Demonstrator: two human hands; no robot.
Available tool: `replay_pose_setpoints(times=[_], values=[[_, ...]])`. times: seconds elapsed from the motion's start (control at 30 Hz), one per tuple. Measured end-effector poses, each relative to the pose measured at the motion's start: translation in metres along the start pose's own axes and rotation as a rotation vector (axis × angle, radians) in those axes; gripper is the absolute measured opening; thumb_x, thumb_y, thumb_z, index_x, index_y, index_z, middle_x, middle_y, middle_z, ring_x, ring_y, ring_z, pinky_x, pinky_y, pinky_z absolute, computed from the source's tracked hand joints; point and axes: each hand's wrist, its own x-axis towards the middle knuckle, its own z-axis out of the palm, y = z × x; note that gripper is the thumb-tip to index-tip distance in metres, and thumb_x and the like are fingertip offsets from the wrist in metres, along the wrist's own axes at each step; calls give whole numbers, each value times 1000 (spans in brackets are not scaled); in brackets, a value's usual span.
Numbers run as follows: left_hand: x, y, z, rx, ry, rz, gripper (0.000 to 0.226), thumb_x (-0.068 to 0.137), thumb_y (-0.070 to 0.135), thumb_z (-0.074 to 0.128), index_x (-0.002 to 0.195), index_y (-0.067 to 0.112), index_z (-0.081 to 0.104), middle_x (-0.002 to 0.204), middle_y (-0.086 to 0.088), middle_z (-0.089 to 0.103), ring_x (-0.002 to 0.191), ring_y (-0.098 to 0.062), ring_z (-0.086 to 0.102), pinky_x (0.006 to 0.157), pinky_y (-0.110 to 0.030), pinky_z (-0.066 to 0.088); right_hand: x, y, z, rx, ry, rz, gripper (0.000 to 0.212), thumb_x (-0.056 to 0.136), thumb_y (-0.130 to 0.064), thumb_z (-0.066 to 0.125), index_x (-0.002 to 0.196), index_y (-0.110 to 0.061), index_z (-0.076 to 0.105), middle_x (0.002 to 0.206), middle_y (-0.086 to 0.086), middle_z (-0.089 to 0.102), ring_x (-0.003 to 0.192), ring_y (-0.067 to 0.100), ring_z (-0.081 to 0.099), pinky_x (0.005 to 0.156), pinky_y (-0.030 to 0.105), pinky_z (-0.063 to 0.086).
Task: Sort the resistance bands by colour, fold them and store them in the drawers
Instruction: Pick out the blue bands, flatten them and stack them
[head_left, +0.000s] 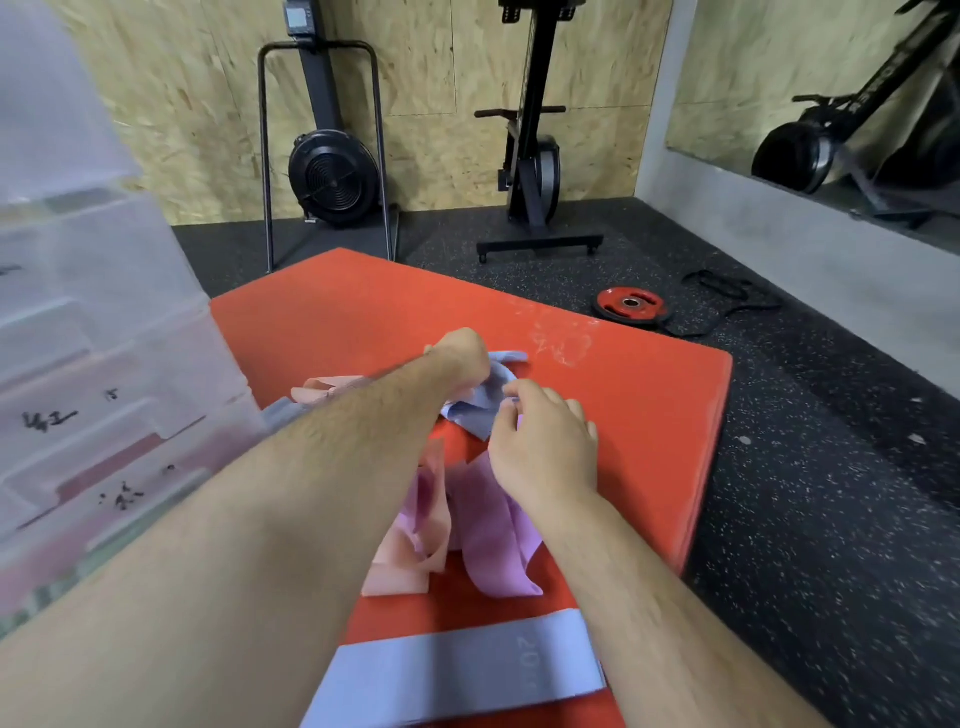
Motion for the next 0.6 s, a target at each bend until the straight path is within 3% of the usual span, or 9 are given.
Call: replay_pose_setpoints(times=[0.1,0.17,0.37,0.47,0.6], values=[[-20,10,-20,-17,118,84,23,87,12,56,102,12,74,98,-8,71,96,-29,67,82,-36,52,-7,-8,-7,0,-3,-20,30,102,-30,38,125,-29,57,127,-5,61,121,25,47,101,40,32],[-28,11,-42,-85,222,149,23,85,9,57,97,10,76,94,-10,72,92,-30,67,70,-31,49,-10,-10,-15,-6,22,-32,27,101,-29,39,119,-29,59,124,-4,63,120,26,48,99,39,33],[-78,1,-131,-298,495,238,12,80,10,62,76,11,73,70,-3,63,64,-19,51,57,-25,38,-15,-10,-41,72,82,-29,28,97,-31,44,121,-30,60,123,-7,65,120,26,50,101,41,36],[-107,-3,-158,-315,508,244,11,82,17,68,73,11,71,66,-4,60,60,-19,48,54,-25,36,-19,-17,-56,134,96,-40,29,97,-31,45,122,-30,60,121,-8,66,119,25,50,102,42,36],[-142,-12,-162,-170,436,255,12,82,12,63,75,15,72,73,-2,66,71,-20,55,62,-26,41,-27,-32,-70,209,117,-73,28,95,-31,48,119,-29,63,115,-9,68,117,26,54,101,42,39]])
